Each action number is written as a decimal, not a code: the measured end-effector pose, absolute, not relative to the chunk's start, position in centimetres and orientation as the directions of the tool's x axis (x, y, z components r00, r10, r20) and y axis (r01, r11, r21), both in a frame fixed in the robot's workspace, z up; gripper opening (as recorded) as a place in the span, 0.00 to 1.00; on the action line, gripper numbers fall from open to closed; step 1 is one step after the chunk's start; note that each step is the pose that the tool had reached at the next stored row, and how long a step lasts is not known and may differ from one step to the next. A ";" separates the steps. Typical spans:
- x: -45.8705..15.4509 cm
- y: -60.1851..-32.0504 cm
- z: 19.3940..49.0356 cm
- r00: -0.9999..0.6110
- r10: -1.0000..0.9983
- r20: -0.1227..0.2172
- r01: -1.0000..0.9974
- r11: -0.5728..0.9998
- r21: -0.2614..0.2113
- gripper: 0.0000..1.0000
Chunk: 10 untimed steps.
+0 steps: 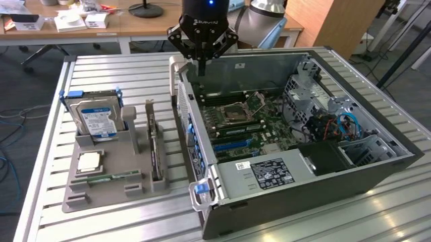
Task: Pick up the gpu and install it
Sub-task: 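Reach for the gpu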
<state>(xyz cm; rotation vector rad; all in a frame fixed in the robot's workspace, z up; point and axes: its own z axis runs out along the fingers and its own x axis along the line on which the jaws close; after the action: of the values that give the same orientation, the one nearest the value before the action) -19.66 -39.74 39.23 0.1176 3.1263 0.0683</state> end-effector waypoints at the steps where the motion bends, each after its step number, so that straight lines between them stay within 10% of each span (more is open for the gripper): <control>1: -19.9 -39.7 39.2 -0.997 0.075 -0.010 0.075 0.996 0.044 0.10; 10: -22.2 -39.7 39.2 -0.997 0.075 -0.004 0.075 0.996 0.044 0.10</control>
<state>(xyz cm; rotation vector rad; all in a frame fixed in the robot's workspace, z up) -22.17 -39.69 39.19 0.1179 3.1329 0.0681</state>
